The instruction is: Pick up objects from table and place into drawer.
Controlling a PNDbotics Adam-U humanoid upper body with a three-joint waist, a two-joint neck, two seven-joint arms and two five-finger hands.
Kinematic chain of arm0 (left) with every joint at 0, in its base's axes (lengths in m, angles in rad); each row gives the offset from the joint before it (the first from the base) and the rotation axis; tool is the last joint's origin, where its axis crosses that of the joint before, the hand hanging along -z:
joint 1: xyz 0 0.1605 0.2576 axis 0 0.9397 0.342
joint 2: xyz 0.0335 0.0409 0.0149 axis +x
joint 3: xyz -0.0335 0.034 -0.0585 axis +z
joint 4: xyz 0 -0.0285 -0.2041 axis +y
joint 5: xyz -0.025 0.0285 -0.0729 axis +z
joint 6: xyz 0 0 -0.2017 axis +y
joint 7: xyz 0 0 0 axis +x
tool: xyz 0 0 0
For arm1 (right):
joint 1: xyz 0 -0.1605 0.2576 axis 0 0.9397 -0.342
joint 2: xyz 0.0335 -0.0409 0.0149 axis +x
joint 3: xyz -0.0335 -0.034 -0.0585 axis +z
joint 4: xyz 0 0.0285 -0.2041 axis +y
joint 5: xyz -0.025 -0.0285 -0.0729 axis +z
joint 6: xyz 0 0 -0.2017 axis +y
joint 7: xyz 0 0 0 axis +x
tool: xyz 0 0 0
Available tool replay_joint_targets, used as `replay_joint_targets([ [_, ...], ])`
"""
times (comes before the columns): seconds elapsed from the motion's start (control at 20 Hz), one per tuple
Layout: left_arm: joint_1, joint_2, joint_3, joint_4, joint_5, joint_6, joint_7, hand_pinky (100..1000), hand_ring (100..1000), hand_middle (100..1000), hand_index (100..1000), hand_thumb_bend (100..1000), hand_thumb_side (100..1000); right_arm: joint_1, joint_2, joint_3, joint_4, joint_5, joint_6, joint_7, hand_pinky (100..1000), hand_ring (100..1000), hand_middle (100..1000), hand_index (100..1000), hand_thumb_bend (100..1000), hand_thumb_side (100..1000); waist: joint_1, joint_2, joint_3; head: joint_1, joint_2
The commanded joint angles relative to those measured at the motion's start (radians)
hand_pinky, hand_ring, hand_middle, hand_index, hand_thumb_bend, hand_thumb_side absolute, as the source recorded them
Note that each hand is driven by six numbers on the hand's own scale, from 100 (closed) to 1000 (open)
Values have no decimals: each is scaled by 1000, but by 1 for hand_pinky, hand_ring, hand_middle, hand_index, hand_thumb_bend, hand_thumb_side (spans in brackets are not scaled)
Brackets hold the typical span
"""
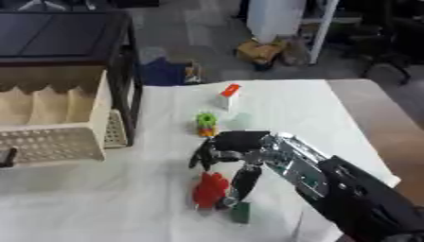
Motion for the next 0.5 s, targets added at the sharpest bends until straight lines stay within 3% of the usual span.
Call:
replay_joint_targets([
  [0.05, -5, 10, 12, -12, 3, -1, -3, 544, 476, 578, 834, 100, 1000, -14, -16, -4, 6, 4, -3, -7, 647, 647, 551, 819, 533, 239, 2, -14, 2, -2, -10],
  [0.5, -4, 6, 14, -12, 4, 1, -3, 545, 477, 578, 834, 100, 1000, -14, -21, -1, 11, 2, -2, -11, 620, 632, 538, 795, 476, 238, 0, -14, 2, -5, -11],
])
